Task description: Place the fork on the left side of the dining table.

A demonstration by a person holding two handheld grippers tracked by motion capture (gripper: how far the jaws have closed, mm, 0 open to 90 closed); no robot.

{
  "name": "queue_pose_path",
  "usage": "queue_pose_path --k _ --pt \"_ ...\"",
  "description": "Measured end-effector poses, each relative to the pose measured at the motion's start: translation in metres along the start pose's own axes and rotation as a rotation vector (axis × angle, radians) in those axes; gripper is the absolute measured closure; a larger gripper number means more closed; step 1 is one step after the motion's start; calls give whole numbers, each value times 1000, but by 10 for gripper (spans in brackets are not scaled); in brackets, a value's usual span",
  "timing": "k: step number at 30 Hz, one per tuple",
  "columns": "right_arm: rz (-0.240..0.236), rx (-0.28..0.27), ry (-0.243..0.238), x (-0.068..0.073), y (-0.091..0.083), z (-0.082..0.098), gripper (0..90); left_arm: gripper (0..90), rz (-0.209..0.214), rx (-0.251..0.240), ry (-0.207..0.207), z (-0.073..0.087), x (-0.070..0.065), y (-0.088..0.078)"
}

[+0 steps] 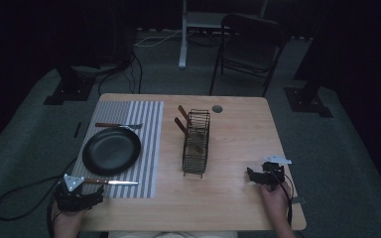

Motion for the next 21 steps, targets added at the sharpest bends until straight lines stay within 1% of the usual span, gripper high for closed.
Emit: queue_pose_path --k 1,3,6,8,10,12,13,15,18,21 --pt "0 0 0 0 0 0 128 18 -4 11 10 2 -1 0" --pt "0 0 0 0 0 0 128 18 -19 20 14 5 -3 -1" --pt "0 0 0 0 0 0 128 18 -32 9 16 8 -7 -5" --pt "0 0 0 0 0 0 128 18 -34 13 21 11 -8 -5" --pt "0 0 0 0 0 0 128 17 -49 36 27 14 -7 -5" --pt "0 0 0 0 0 0 128 18 -60 38 1 15 -4 -5" --pt "0 0 0 0 0 0 128 17 -66 40 -2 16 -3 -5" --pt "0 0 0 0 0 0 128 17 -83 39 7 16 -2 -6" --pt "0 0 0 0 0 0 128 17 -94 56 15 16 -4 -6" --pt "0 0 0 0 0 0 128 17 -108 71 14 17 -4 -6"
Point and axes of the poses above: each handheld gripper's, and its own axes: y roughly forward along the jaws, z roughly out of its underside, x roughly to its left, the point moved 4 cm from there along y, roughly forward along the jaws, and after that the axes turned 12 degrees about z, right-handed, at the moved point
